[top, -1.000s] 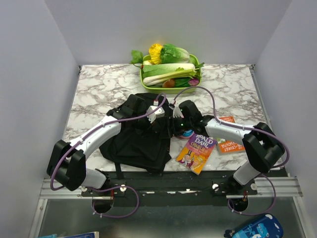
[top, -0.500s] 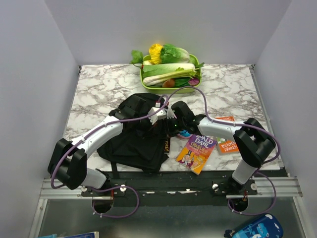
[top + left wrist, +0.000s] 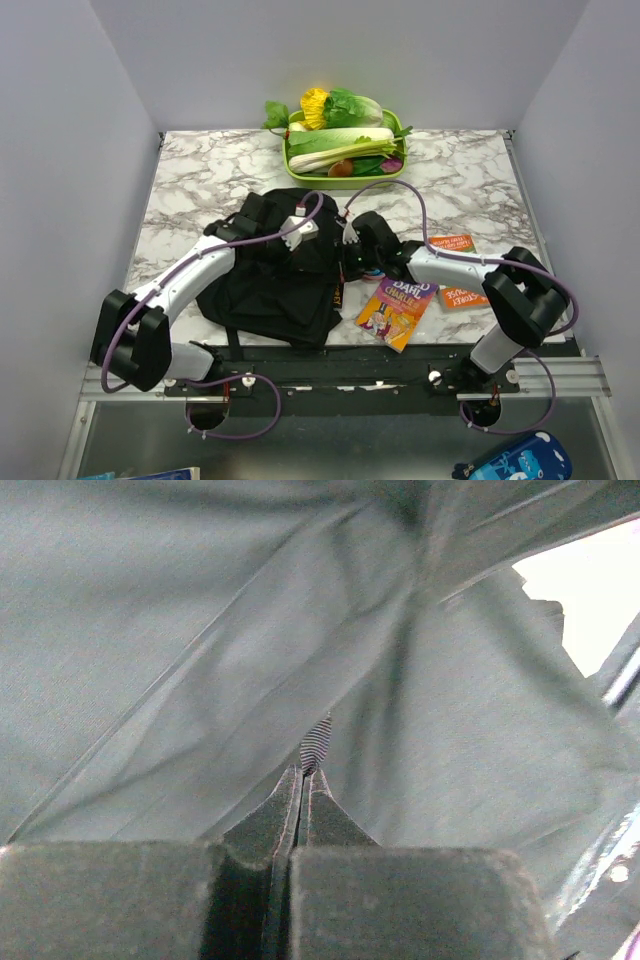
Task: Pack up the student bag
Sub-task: Zip the student bag at the center of the board, then unzip the student bag at the center of the board.
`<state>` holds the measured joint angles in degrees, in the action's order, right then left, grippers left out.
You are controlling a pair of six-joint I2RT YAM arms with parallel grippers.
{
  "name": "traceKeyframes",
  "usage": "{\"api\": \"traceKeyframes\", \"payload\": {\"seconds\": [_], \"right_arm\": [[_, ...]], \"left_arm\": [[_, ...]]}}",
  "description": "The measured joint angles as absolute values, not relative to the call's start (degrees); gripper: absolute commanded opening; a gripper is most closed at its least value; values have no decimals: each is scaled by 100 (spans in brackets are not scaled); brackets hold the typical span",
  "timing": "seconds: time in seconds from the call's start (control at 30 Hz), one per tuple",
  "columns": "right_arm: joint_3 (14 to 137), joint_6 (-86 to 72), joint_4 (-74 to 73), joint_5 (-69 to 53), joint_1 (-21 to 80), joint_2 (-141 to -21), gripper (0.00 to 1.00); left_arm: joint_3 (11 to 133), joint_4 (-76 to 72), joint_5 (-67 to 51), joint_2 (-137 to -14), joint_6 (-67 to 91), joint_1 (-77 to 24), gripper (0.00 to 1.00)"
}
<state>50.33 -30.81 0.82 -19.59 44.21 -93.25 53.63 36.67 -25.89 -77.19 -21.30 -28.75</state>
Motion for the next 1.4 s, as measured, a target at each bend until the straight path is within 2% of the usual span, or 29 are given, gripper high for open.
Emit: {"api": "traceKeyframes", "payload": {"seconds": [0.23,0.6,0.63,0.67,0.7,0.73,0.77,0.87,1.03,1.13,1.27,1.4], "right_arm": [[4770,-3157,366,-1844,4418,-9225,1],[4558,-3173,513,-1745,4414,-9017,1],[4556,-3177,574,-1754,4418,-9017,1],[4558,-3173,655,-1772,4425,-9015,7],[4558,-3168,720,-1804,4429,-9008,17],[4563,-3157,740,-1837,4429,-9002,36],[4578,-3124,698,-1848,4427,-8993,40],[4646,-2967,425,-1820,4368,-8917,55],[5614,-2414,-165,-1511,4228,-8844,68],[6523,-1973,-320,-1164,4075,-8973,73],[7852,-1441,-375,-569,3865,-9760,80],[8436,-1098,-493,-180,3717,-10676,85]], "left_arm": [[5260,4115,-2246,-7542,-2676,-1439,0],[5172,4209,-1568,-7592,-3041,-268,0],[5175,4224,-1638,-7631,-3041,-58,3],[5175,4268,-1691,-7658,-3048,49,28],[5175,4359,-1802,-7682,-3068,185,46],[5175,4434,-1887,-7686,-3111,250,67],[5188,4506,-1872,-7684,-3157,276,98],[5367,4762,-1868,-7682,-3236,355,99],[5743,5033,-2016,-7682,-3326,338,99],[5774,5133,-2005,-7699,-3326,373,99],[5690,5242,-1898,-7948,-3420,414,99],[5413,5446,-1837,-8270,-3671,493,99]]}}
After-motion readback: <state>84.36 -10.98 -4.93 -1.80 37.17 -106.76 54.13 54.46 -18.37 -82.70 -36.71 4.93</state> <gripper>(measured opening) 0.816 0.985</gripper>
